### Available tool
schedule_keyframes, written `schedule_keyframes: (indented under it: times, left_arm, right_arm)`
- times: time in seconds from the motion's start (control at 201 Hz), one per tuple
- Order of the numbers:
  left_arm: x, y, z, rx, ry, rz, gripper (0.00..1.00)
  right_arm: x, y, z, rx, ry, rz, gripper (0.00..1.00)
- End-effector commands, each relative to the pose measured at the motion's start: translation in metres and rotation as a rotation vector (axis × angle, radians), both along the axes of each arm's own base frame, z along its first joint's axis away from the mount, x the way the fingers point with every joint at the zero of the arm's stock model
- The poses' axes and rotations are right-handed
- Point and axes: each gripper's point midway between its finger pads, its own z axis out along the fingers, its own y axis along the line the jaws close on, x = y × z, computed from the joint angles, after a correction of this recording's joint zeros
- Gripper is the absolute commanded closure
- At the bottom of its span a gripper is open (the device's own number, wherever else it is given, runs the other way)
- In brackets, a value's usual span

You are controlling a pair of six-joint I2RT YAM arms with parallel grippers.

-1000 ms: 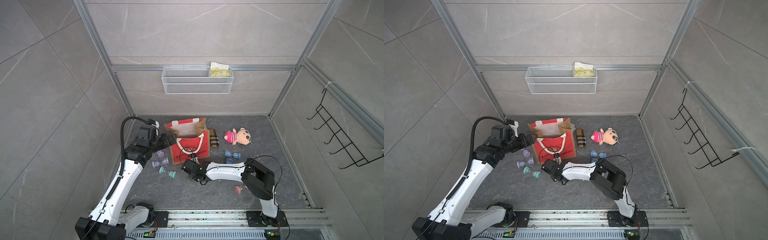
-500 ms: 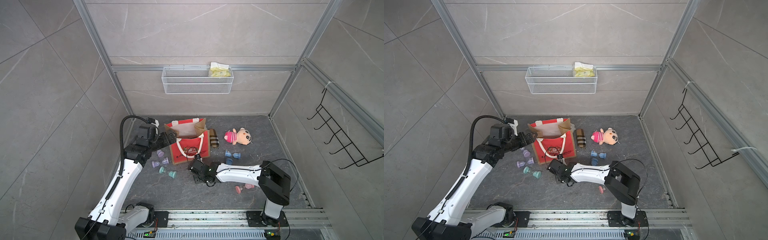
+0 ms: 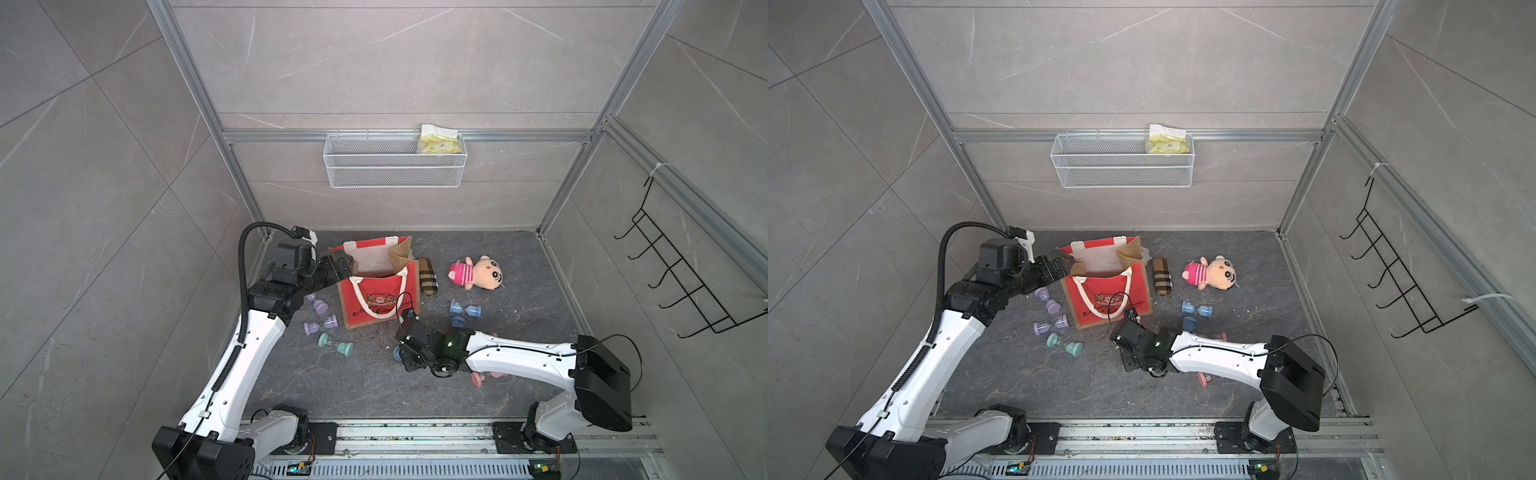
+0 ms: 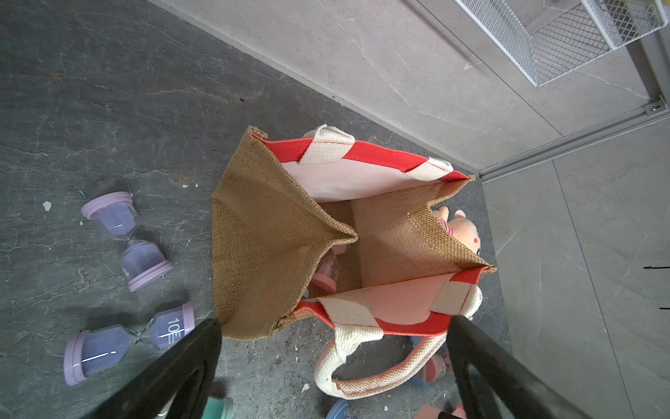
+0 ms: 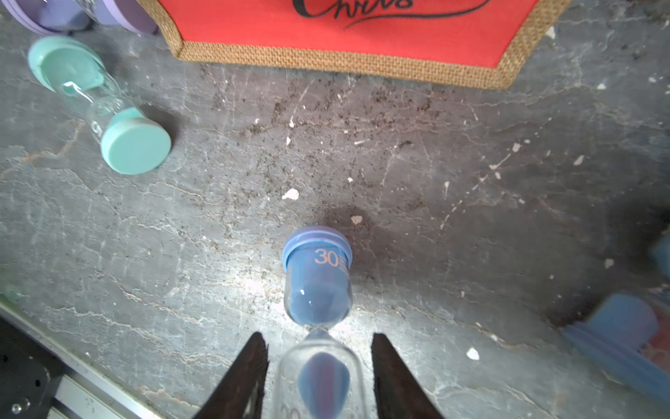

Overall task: Put the hourglass into the canvas bag
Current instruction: Adjust the hourglass at the center of the board.

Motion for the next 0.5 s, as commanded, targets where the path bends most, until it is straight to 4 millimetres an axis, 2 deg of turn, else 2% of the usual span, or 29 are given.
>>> schedule_keyframes:
  times: [0.0,0.179,0.279,0.493]
  left_arm:
    - [0.005,0.001,0.017,0.001,-0.048,0.003,0.00]
    - [0.005,0.002,0.019,0.001,-0.056,0.007,0.00]
    - [0.006,0.001,0.018,0.000,-0.053,0.006,0.00]
    - [0.006,0.000,0.016,-0.005,-0.048,0.005,0.00]
  right_arm:
    - [0.002,-0.002,0.008,-0.011,0.008,-0.008,1.00]
    - [0.008,-0.016,0.021,-0.029,0.024,-0.061,1.00]
    - [0.013,-0.026,0.017,-0.055,0.055,-0.092,1.00]
    - [0.024,-0.024,0.013,-0.121,0.078,-0.114,1.00]
